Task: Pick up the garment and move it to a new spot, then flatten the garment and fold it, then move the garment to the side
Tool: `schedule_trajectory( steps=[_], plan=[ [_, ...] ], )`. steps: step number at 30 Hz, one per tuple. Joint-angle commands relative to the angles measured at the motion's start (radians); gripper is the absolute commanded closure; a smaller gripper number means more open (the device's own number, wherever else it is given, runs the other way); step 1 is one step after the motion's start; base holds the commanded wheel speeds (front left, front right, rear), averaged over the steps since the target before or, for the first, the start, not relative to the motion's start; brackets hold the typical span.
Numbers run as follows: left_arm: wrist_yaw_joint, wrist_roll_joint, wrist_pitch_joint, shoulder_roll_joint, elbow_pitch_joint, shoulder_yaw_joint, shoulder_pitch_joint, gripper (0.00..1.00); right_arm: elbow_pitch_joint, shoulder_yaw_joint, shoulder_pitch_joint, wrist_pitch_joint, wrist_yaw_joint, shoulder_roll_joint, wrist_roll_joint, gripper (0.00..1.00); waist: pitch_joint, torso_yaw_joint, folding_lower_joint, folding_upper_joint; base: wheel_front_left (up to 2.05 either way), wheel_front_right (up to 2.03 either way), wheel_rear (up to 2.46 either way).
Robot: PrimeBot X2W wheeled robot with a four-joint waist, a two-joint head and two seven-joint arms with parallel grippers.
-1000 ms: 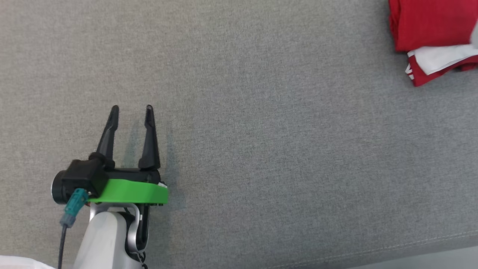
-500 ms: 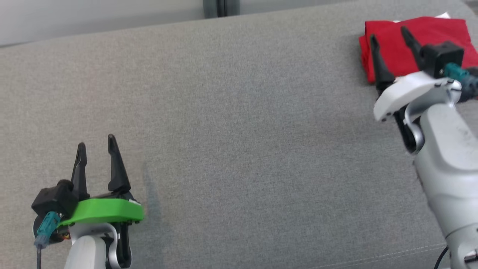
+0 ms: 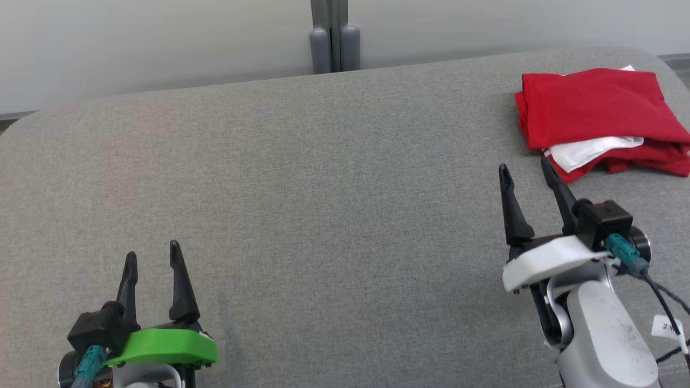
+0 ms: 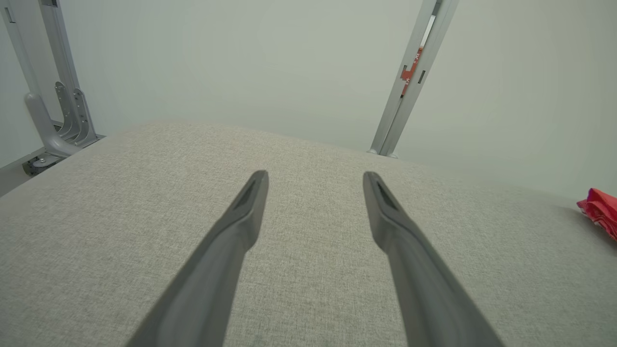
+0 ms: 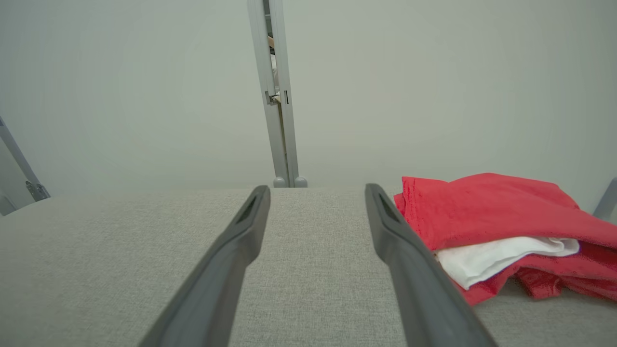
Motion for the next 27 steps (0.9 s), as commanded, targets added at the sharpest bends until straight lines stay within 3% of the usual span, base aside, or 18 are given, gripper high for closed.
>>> schedule_trajectory(
  steps=[1, 11, 27],
  plan=[
    [0.006, 0.017, 0.0, 0.003, -0.001, -0.007, 0.017, 0.0, -0.016, -0.006, 0.046, -0.002, -0.002, 0.004, -0.001, 0.0, -0.02, 0.018, 0.0, 0.0, 0.0, 0.0, 0.0],
    [0.025, 0.033, 0.0, 0.003, 0.01, -0.041, 0.057, 0.0, -0.034, 0.032, 0.169, -0.003, -0.002, 0.013, 0.116, 0.0, -0.05, 0.025, 0.0, 0.0, 0.0, 0.0, 0.0],
    [0.022, 0.041, 0.0, 0.003, 0.023, -0.049, 0.063, 0.0, -0.009, 0.041, 0.175, -0.003, -0.002, 0.013, 0.121, 0.0, -0.061, 0.033, 0.0, 0.0, 0.0, 0.0, 0.0]
  ],
)
